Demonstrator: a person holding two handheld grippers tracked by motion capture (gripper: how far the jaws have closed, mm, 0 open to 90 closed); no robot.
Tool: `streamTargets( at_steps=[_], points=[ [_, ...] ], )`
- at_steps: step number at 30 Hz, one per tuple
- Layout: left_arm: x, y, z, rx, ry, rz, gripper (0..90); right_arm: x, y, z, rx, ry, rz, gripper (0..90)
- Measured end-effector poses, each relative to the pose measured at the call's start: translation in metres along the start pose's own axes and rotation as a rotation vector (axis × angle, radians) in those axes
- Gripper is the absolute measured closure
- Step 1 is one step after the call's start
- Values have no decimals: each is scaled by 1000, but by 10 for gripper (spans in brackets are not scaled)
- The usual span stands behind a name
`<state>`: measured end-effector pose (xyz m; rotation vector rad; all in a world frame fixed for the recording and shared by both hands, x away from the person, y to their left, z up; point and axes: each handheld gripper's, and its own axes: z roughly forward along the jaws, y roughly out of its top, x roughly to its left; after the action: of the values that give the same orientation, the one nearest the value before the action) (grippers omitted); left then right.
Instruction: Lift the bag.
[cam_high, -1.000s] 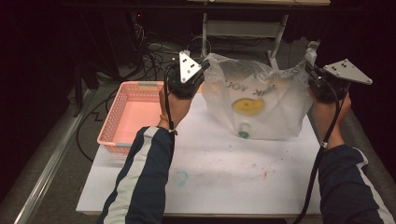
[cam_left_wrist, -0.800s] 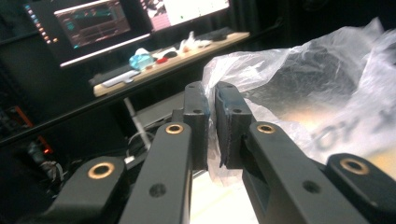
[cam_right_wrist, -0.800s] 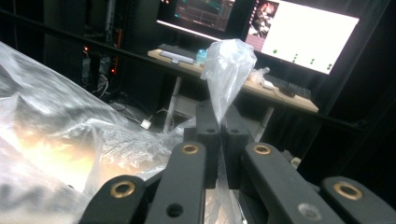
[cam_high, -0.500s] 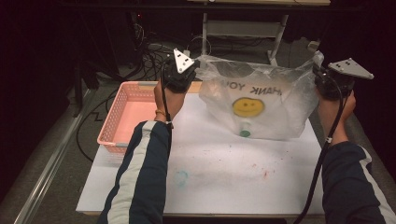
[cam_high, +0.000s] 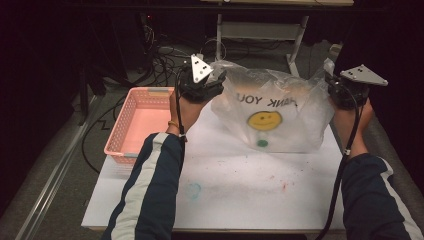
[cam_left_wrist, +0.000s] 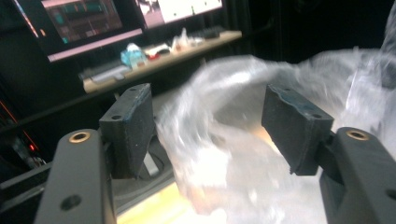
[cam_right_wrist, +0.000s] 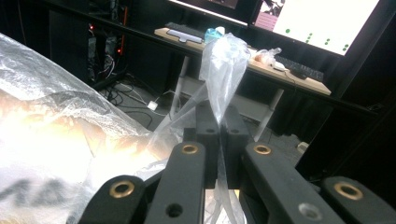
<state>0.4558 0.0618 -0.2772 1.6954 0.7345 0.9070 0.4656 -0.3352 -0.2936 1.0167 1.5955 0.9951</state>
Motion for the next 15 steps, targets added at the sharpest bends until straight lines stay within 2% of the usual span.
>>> streamTargets(
  at_steps=[2,4,6,9,10,12,13,15],
  points=[
    [-1,6,-5,-11,2,21,310,1,1,-1,-4,2,-7,888],
    [0,11,-10,-27,-9,24,313,2,4,-1,1,13,-9,832],
    [-1,14,-14,-30,1,43,313,2,5,-2,-2,12,-6,810],
    [-3,14,-18,-22,-14,56,315,0,11,-7,-20,8,16,648],
    [-3,12,-19,-22,-14,62,315,-1,12,-9,-24,12,20,633],
    [-4,9,-20,-14,-25,71,315,-1,19,-16,-46,3,20,542],
    [-6,8,-21,-10,-21,85,315,-1,19,-16,-46,3,20,542],
    [-7,5,-23,-7,-23,99,315,-2,23,-20,-63,20,26,479]
  ],
)
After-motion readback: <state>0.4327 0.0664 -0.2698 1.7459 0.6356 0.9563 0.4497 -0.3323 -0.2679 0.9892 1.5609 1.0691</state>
